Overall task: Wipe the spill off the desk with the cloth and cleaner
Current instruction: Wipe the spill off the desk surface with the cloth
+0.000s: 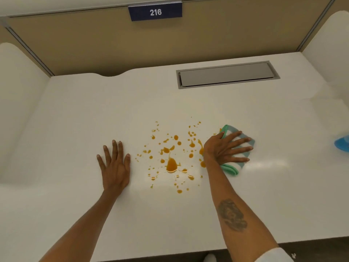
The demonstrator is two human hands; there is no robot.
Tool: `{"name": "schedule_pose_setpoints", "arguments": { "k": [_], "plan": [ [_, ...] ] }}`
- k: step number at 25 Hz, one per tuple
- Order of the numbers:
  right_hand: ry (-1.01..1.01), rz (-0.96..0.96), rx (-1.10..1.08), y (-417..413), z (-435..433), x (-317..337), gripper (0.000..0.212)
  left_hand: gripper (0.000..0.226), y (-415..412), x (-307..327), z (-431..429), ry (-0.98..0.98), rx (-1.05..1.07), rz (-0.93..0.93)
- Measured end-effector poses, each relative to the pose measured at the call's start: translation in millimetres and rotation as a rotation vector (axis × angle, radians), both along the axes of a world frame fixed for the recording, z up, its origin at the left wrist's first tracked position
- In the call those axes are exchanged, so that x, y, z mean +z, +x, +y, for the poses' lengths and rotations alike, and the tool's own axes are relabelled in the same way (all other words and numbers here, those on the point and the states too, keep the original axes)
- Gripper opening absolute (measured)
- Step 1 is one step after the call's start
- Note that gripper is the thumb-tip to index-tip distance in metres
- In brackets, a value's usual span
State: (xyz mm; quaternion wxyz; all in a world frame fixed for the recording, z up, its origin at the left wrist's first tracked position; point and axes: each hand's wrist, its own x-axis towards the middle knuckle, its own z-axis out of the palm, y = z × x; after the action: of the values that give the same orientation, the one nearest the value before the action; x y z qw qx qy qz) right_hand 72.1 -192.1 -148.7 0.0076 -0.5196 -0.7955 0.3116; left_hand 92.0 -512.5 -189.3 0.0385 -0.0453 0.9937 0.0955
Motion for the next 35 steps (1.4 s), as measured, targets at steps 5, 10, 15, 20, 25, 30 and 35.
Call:
{"name": "schedule_pose_setpoints", "arguments": {
  "k": [5,10,15,20,25,30,35],
  "plan": [
    [0.110,-0.002,0.129,-67,6,-8,0.065,0.063,-2,-1,0,0.001,0.013,0.001],
    [0.209,-0.013,0.528,-126,16,-24,0.065,0.063,-3,-4,-1,-0.009,0.022,0.015],
    [0.315,-0.029,1.133,-170,28,-27,0.059,0.064,-6,-8,-4,-0.025,0.019,0.021],
    [0.368,0.036,1.601,-150,53,-26,0.071,0.064,-5,-7,-4,-0.017,0.014,0.020],
    [0.355,0.089,1.694,-93,57,-28,0.078,0.061,-4,-6,-4,0.012,0.014,0.013],
    [0.365,0.091,1.624,-25,57,-34,0.066,0.061,-2,-4,-4,0.010,-0.003,0.002],
    [0.377,0.052,1.310,47,29,-33,0.057,0.061,0,-5,-5,0.011,-0.028,0.016]
  ]
}}
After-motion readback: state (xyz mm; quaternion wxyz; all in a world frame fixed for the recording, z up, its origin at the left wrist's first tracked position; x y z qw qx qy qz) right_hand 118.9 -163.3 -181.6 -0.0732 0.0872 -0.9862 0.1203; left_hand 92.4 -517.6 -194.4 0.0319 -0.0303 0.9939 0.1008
